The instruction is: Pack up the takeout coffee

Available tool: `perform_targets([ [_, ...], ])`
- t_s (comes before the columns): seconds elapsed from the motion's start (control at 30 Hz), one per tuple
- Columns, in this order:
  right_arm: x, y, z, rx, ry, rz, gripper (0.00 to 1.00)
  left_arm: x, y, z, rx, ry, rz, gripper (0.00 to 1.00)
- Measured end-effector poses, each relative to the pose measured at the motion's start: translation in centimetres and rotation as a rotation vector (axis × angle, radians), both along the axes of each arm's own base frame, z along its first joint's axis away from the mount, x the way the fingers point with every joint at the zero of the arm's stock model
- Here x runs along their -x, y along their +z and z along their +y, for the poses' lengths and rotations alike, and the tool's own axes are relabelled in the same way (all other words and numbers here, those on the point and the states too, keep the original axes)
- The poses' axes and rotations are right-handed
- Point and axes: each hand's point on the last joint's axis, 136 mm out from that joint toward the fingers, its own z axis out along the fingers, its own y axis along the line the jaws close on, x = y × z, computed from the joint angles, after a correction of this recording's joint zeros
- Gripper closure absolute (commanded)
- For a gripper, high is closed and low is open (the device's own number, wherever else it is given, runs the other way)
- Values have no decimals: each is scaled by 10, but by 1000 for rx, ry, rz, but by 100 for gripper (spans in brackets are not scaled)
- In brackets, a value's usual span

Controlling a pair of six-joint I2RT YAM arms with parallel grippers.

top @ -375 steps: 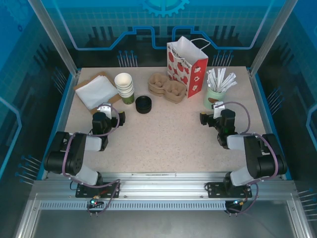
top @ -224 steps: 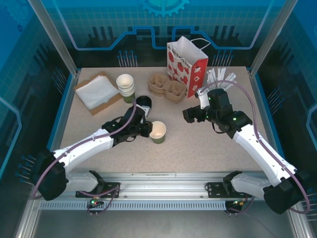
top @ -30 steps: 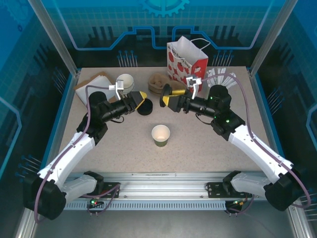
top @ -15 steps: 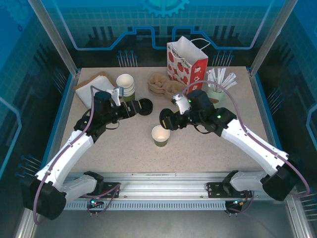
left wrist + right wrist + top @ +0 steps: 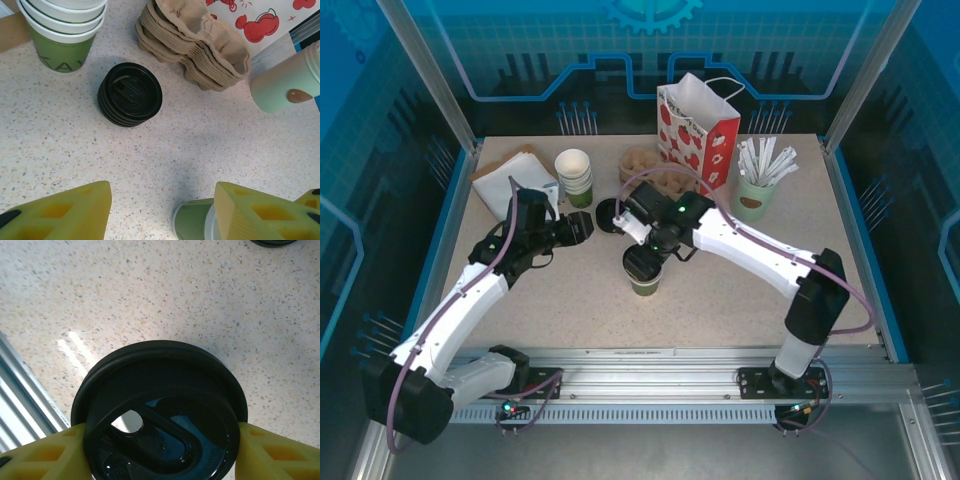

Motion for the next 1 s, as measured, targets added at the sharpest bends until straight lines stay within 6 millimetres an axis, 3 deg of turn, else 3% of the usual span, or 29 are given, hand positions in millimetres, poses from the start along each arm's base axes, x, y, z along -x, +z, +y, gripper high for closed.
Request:
perform_targets([
  [0.3,-11,-10,-1,126,24,7,49,6,-7,12,-38,41,-3,42],
  [0.67,-10,-30,-4,226,46,36,49,7,-8,14,-57,38,-7,42],
  [1.0,-10,-34,-4,248,56,47,49,8,-10,15,-62,42,-5,41],
])
